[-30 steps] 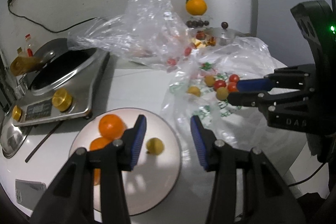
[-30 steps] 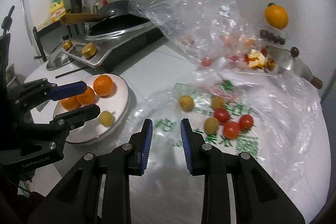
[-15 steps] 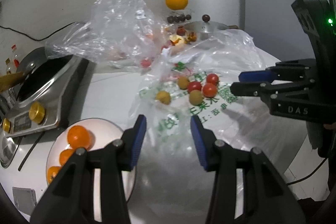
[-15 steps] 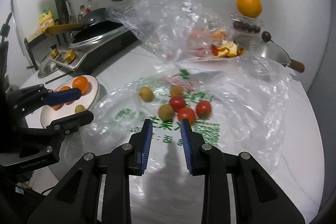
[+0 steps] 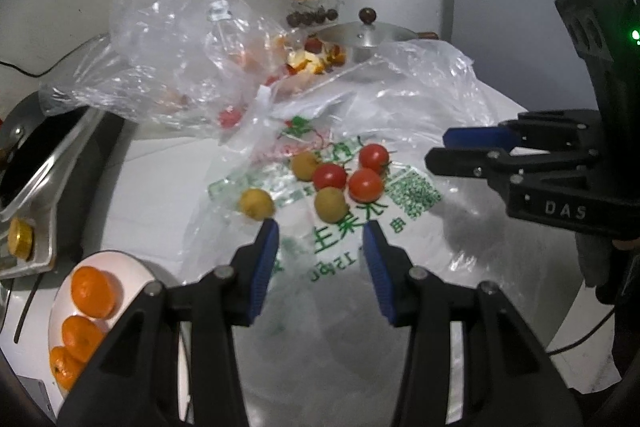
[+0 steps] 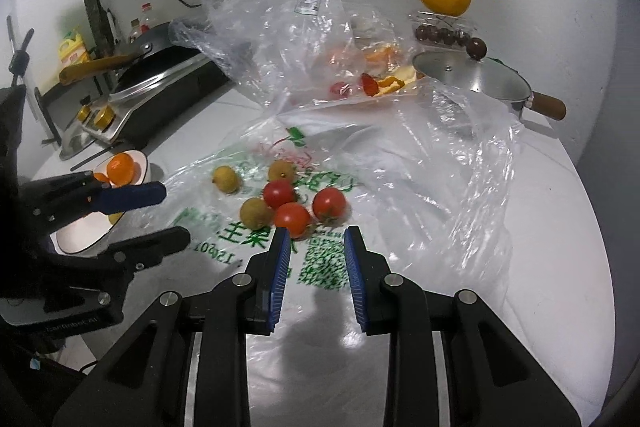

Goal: Organize fruits
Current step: 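Grasp a yellow fruit with the left tool while the right tool grasps a red tomato, then carry the yellow fruit and red tomato toward the white plate, then open the left tool over the plate while the right tool releases its tomato, then move both tools back to the bag and grasp red tomatoes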

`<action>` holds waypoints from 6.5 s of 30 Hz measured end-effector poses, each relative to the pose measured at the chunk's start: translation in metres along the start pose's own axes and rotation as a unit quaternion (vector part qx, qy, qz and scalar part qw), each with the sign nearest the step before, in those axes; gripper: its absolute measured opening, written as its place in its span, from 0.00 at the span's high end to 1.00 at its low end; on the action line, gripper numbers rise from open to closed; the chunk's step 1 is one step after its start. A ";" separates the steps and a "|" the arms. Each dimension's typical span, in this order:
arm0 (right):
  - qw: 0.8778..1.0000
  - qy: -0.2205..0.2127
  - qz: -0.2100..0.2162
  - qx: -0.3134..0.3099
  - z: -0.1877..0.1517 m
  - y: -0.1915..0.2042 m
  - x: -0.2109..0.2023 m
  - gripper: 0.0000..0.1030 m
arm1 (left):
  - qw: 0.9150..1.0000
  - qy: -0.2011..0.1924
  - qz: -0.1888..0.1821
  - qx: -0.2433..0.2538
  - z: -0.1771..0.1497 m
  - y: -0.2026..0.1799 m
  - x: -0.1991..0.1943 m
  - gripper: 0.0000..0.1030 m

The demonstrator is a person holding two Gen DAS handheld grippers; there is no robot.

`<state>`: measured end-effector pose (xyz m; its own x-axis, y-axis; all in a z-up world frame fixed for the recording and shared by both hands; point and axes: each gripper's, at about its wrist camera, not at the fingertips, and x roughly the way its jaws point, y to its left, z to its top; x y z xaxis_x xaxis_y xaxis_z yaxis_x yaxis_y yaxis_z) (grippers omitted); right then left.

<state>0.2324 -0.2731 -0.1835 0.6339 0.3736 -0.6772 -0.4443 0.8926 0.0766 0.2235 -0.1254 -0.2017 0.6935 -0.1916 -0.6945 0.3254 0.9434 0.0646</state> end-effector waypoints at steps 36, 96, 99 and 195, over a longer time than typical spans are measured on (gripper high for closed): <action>0.998 0.045 0.035 -0.003 0.030 -0.021 0.070 0.71 | 0.998 0.055 -0.028 0.009 0.018 -0.005 0.076 0.68; 0.997 0.012 0.040 -0.067 0.023 0.127 -0.011 0.73 | 0.999 -0.032 0.006 -0.043 -0.065 0.069 -0.081 0.72; 0.996 0.017 0.042 -0.075 0.021 0.140 -0.008 0.73 | 0.998 -0.031 0.009 -0.050 -0.075 0.078 -0.085 0.72; 0.998 0.041 0.043 -0.022 0.011 0.041 0.021 0.72 | 0.999 -0.002 0.041 -0.027 -0.024 0.034 -0.033 0.49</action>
<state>0.2340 -0.2262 -0.1863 0.5389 0.4242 -0.7277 -0.5225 0.8460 0.1063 0.1963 -0.0807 -0.1943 0.7186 -0.1136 -0.6861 0.2320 0.9692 0.0824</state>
